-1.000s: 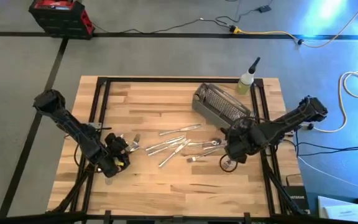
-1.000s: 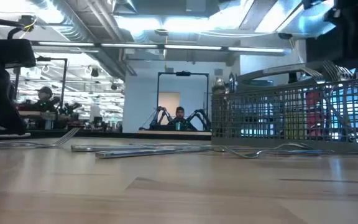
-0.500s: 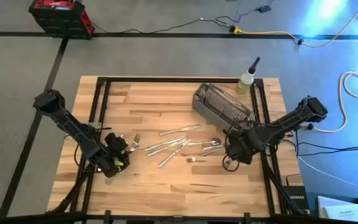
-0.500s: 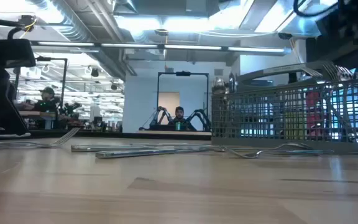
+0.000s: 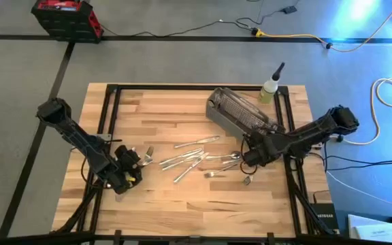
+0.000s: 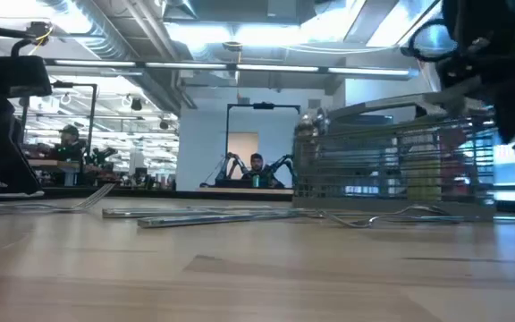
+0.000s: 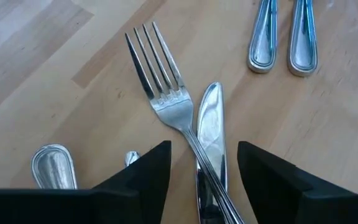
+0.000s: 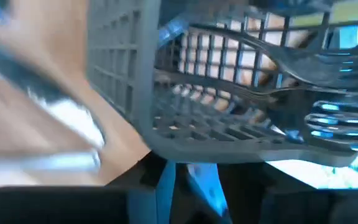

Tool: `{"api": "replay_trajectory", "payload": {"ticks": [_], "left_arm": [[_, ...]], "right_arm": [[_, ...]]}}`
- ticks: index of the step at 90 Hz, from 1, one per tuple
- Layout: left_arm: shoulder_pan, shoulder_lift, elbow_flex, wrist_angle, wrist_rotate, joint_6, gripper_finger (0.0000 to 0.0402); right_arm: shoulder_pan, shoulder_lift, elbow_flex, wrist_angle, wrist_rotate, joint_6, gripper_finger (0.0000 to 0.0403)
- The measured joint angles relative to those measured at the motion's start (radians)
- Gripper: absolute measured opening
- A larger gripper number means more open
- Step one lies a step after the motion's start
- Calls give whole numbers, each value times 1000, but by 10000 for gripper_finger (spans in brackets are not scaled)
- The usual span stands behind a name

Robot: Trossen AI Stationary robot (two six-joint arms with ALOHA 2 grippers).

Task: Sort silverware
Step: Adjust the gray silverware organizer, then put the silver fork into the gray silverware organizer

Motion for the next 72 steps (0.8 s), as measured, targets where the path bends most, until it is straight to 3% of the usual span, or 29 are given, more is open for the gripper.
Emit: {"api": "replay_trajectory", "payload": {"ticks": [18, 32, 43, 58, 72], "left_arm": [[0, 0, 0, 0, -3, 0, 171], [0, 0, 0, 0, -3, -2, 171], [0, 0, 0, 5, 13, -30, 171], [0, -11, 42, 14, -8, 40, 171], [19, -11, 64, 5, -41, 72, 171]], "right_arm": [[0, 0, 3, 213, 183, -68, 99], [0, 0, 4, 310, 268, -132, 99], [2, 0, 4, 299, 277, -137, 99], [39, 0, 65, 300, 158, -159, 99], [127, 0, 146, 316, 242, -159, 99]]}}
